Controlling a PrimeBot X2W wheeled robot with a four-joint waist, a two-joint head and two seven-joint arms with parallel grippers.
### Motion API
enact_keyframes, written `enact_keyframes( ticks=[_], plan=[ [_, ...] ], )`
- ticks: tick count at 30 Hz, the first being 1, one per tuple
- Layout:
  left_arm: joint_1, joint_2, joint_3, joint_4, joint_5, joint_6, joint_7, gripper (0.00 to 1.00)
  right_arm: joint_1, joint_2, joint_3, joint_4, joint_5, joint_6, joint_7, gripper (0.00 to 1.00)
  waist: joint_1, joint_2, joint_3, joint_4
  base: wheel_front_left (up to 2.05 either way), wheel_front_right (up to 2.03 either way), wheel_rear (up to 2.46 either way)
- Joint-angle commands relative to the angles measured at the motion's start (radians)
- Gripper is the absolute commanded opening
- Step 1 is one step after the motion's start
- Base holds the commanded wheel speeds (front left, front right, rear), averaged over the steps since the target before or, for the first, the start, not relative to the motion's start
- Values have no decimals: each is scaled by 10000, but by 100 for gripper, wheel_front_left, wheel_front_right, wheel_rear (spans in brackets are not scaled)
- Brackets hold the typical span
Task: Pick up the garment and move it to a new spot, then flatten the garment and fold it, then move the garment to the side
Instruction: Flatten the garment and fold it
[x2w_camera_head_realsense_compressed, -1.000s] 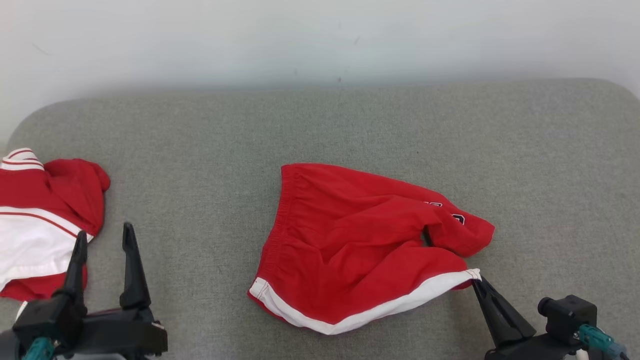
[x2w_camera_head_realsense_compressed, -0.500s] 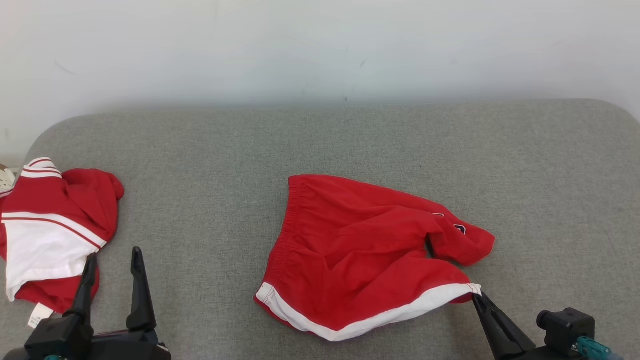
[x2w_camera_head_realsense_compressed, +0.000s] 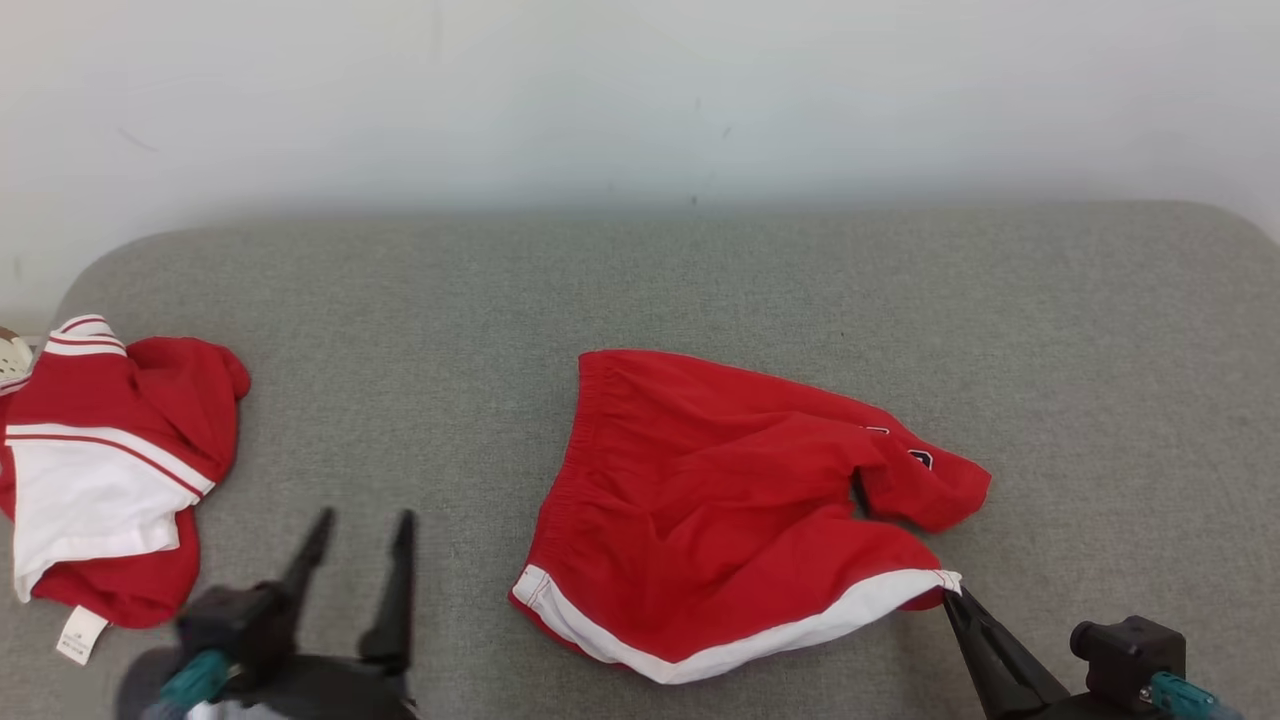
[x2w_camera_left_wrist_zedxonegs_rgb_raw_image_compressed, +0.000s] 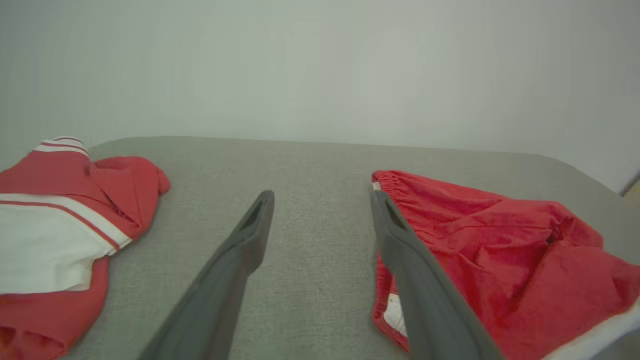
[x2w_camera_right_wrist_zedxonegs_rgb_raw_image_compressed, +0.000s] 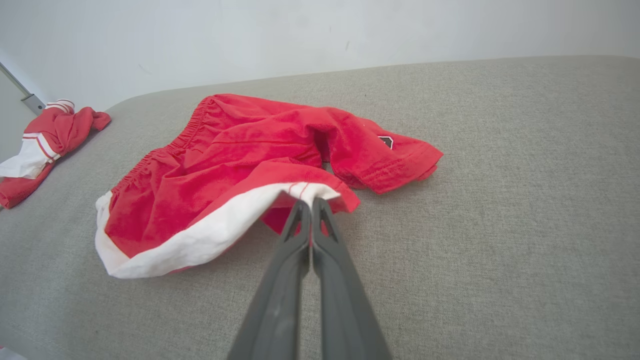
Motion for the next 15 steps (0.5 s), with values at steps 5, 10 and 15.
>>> enact_keyframes(
  ticks=[5,10,15],
  plan=[
    [-575,-107,-810,808,-591,-978,1518,100,-145,-18,168,-8,-56,-7,89,0,0,0,218,-289,0,0,0],
    [-922,-137,-1249,1551,-1114,-1707,2500,100,-287,-61,354,53,12,-7,106,0,0,0,415,-488,0,0,0],
    [-1416,-36,-1557,2234,-1226,-2204,3001,94,-470,-88,518,158,121,-7,71,0,0,0,650,-649,0,0,0]
  ],
)
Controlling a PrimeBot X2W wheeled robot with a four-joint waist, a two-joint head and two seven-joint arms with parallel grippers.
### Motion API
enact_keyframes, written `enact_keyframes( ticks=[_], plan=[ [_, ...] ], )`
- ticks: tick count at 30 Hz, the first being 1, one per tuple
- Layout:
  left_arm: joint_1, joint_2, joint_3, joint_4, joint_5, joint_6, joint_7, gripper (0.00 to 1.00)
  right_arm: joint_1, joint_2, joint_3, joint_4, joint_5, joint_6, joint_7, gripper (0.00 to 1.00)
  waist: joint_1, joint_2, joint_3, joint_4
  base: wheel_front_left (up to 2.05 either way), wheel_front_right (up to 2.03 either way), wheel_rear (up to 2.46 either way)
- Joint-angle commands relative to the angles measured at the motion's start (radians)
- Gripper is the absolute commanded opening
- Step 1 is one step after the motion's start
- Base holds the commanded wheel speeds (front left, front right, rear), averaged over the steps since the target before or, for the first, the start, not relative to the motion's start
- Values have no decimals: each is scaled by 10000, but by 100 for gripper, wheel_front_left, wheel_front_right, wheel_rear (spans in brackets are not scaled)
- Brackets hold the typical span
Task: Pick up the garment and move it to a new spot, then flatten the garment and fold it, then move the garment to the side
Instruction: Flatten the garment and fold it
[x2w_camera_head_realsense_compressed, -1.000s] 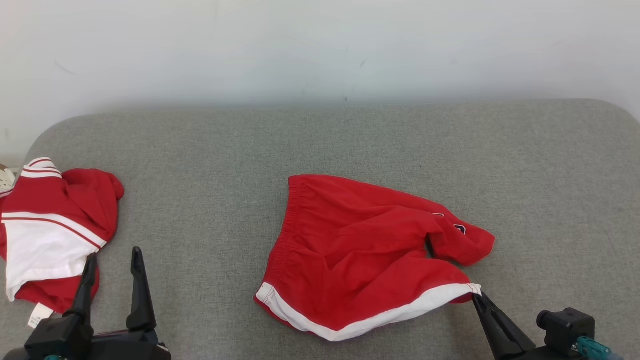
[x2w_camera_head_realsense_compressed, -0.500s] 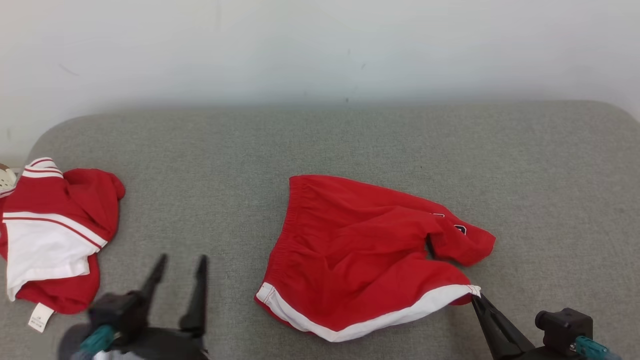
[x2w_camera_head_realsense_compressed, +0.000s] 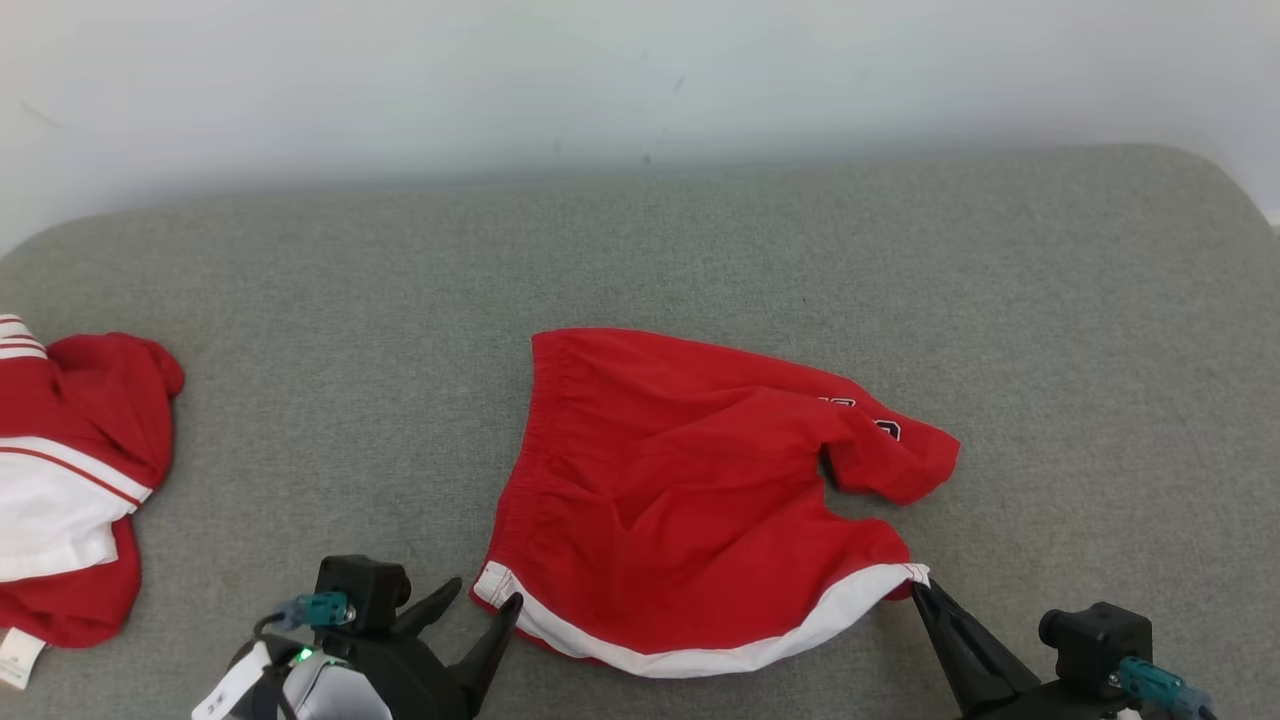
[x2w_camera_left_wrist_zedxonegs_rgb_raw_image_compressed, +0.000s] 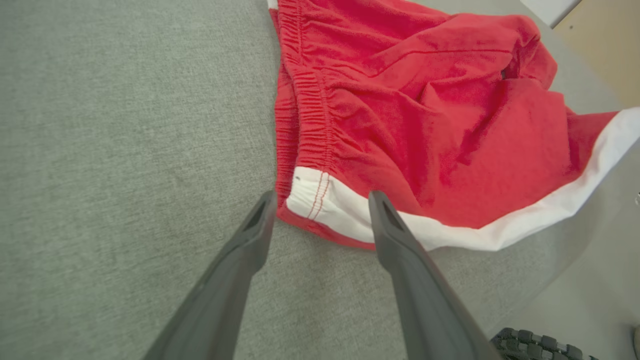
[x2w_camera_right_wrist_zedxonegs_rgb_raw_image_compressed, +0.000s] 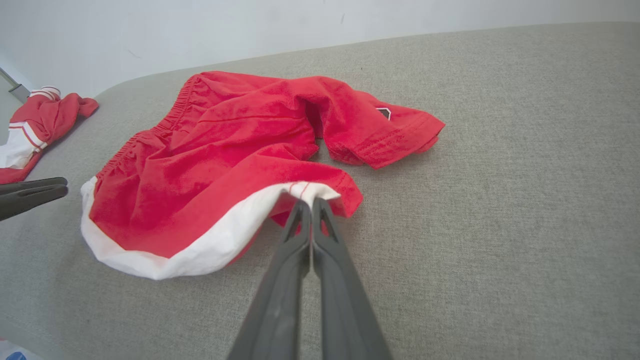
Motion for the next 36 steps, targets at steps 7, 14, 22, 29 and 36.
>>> enact_keyframes(
  ticks=[7,14,22,29,36],
  plan=[
    [-783,137,-395,824,-168,-403,141,97,-335,-115,121,90,105,-7,-100,0,-1,-1,326,-236,0,0,0],
    [-1140,199,-880,1349,-554,-543,272,0,-432,-174,128,161,182,-7,-167,0,-1,-1,454,-301,0,0,0],
    [-1267,379,-840,742,-821,-503,-426,0,-602,-256,-165,-11,170,-7,-450,0,-1,-1,500,-288,0,0,0],
    [-853,485,250,-793,-1286,239,-1421,0,-1085,-455,-499,-496,-80,-7,-826,0,-1,-1,350,-287,0,0,0],
    [-854,561,1147,-2659,-1554,866,-1981,0,-2102,-825,-732,-1036,-317,-7,-1028,0,-1,-1,166,-150,0,0,0]
  ],
)
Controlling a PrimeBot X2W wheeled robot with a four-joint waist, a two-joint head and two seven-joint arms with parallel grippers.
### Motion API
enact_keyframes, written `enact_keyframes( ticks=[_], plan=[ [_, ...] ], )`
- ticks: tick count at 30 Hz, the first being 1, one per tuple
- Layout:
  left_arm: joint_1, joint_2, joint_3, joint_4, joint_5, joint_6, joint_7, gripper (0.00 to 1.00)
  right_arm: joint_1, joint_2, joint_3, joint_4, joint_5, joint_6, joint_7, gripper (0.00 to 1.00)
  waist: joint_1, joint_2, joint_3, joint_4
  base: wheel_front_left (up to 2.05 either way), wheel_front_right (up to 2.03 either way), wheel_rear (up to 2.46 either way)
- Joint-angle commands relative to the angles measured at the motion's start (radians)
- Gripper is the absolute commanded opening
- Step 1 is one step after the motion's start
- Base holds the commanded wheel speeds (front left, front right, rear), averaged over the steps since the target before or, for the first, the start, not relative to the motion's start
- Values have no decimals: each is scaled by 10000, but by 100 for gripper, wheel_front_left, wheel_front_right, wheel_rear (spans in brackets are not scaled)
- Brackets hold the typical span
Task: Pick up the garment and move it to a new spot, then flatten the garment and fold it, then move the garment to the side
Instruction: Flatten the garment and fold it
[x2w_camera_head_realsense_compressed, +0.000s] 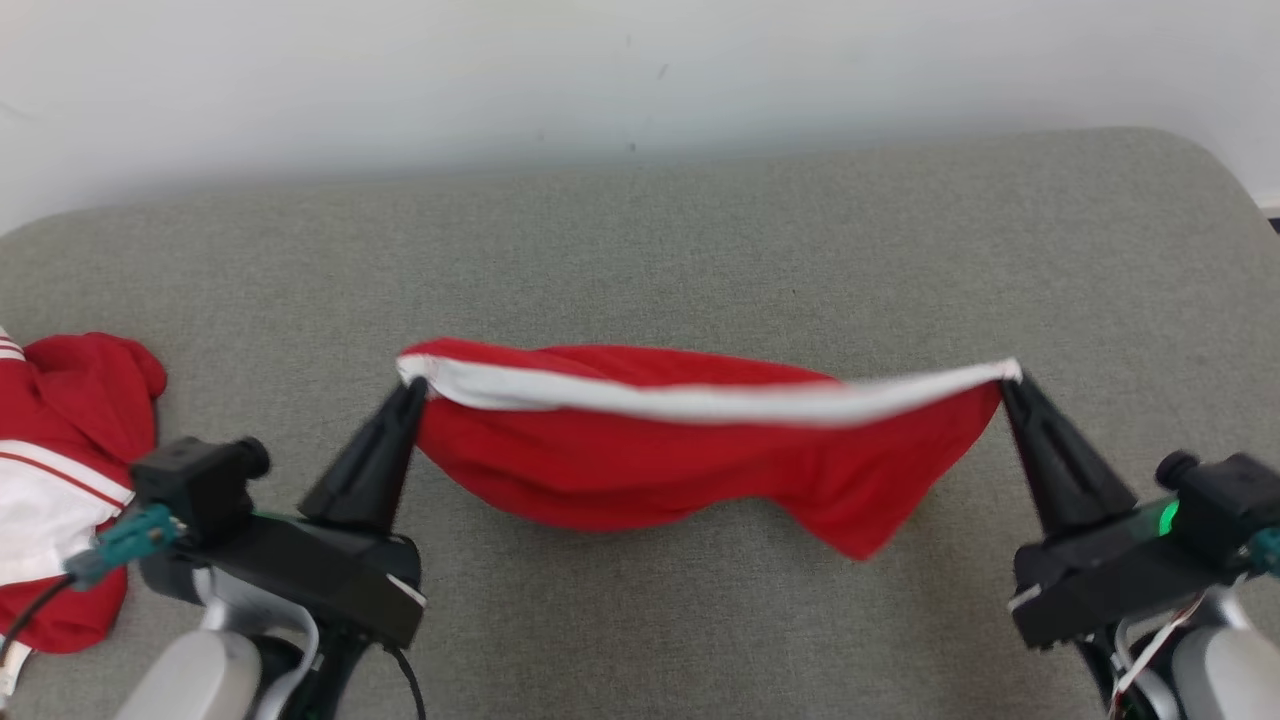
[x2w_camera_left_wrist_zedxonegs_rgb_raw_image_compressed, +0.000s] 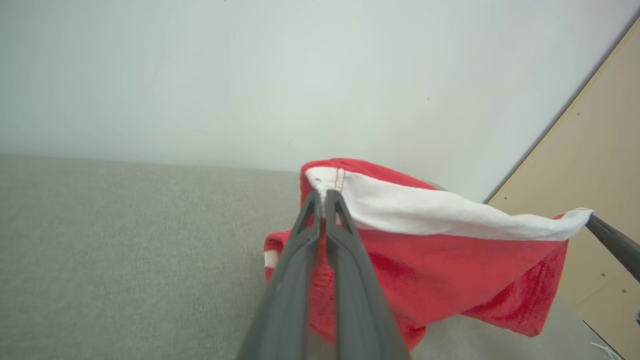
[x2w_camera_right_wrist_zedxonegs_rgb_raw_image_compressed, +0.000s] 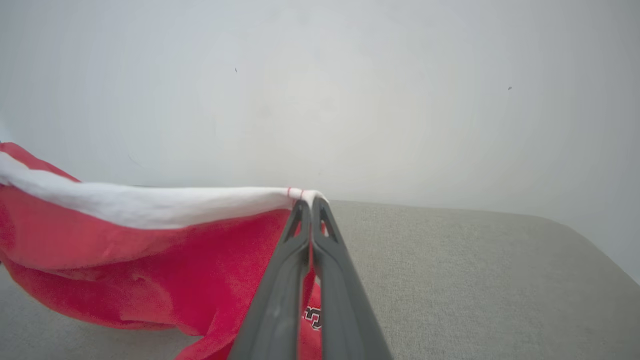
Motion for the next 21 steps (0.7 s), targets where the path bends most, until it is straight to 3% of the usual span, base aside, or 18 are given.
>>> enact_keyframes(
  ticks=[1,10,21],
  plan=[
    [-147,161,241,-384,83,199,-126,0,-384,-183,-135,-135,-96,-7,-31,0,-1,0,-108,107,0,0,0],
    [-1018,364,763,-1839,506,873,46,0,-1833,-713,-347,-735,-374,-7,175,0,-1,0,-476,311,0,0,0],
    [-1676,701,728,-2714,877,1213,779,0,-2723,-903,-370,-1363,-382,-7,540,0,-1,0,-584,272,0,0,0]
  ],
)
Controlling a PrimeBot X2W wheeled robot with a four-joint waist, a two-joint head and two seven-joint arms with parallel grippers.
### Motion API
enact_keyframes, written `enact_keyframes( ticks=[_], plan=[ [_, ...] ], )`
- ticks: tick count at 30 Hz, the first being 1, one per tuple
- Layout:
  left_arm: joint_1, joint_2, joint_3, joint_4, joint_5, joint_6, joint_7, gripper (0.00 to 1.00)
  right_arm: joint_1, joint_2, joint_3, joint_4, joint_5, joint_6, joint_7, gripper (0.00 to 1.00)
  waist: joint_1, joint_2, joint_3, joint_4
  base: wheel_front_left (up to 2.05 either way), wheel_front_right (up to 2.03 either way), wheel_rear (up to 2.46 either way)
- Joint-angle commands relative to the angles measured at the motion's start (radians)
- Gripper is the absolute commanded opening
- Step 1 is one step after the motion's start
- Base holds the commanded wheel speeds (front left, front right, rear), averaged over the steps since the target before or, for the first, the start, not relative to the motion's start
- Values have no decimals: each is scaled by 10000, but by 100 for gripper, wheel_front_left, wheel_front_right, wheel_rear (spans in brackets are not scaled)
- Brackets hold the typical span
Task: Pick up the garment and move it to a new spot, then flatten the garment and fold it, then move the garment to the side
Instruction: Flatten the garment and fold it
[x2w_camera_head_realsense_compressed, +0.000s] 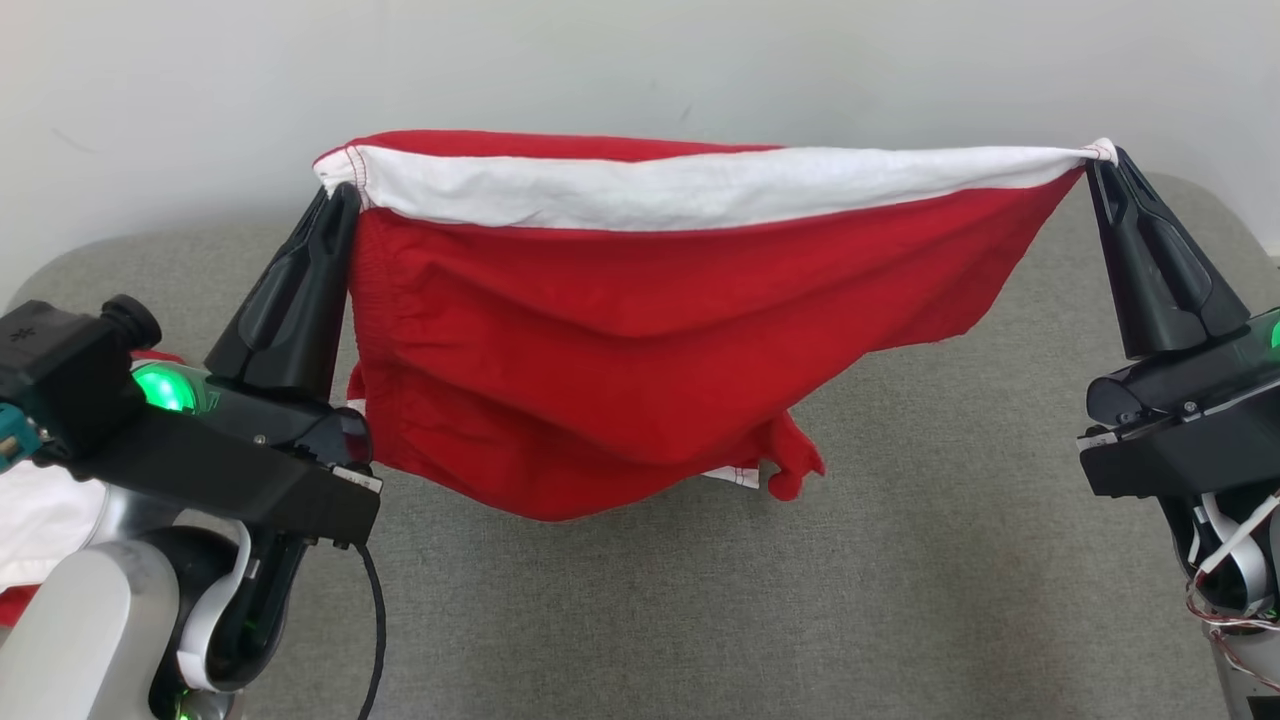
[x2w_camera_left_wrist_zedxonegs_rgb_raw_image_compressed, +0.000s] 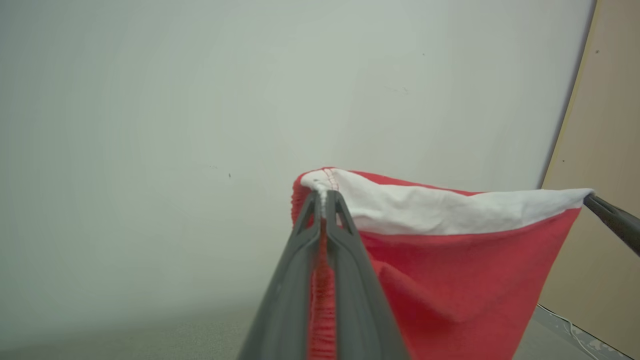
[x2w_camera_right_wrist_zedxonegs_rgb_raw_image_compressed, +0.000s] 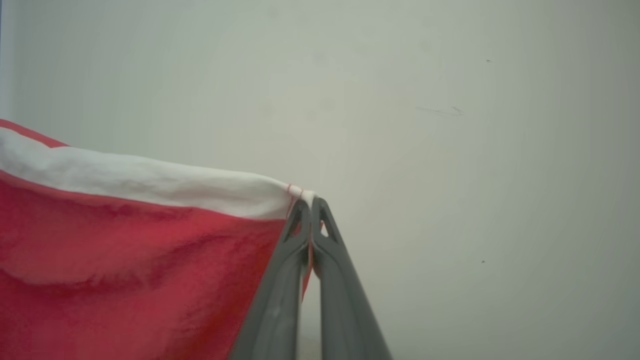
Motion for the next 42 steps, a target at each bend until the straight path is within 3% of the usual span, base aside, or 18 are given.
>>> enact_keyframes(
  ticks=[1,6,11,20,29,34,42],
  plan=[
    [-71,58,28,-94,80,47,22,0,-137,-28,-18,-39,42,-7,23,0,1,-1,23,-27,0,0,0],
    [-189,-50,-3,-44,150,176,-51,0,-355,20,82,278,299,-7,99,0,1,-1,219,-76,0,0,0],
    [-1035,-329,-47,876,-87,-93,26,0,-1490,-163,403,1203,627,-7,10,0,1,-1,519,-80,0,0,0],
    [-4335,-1246,-149,4593,-403,-862,228,0,-5181,-675,1654,4250,1227,-7,-245,0,1,-1,1698,43,0,0,0],
    [-7799,-1997,-232,8403,-289,-1183,597,0,-8802,-830,2585,7389,2005,-9,159,0,1,-1,3169,186,0,0,0],
    [-9387,-2202,-612,10441,272,-1348,12,0,-10515,-636,3043,9092,2069,-13,-457,0,1,-1,3533,265,0,0,0],
    [-10688,-2615,-379,12539,181,-1546,-1191,0,-12042,-148,3713,10907,2100,-15,-1569,0,1,-1,4369,131,0,0,0]
  ],
)
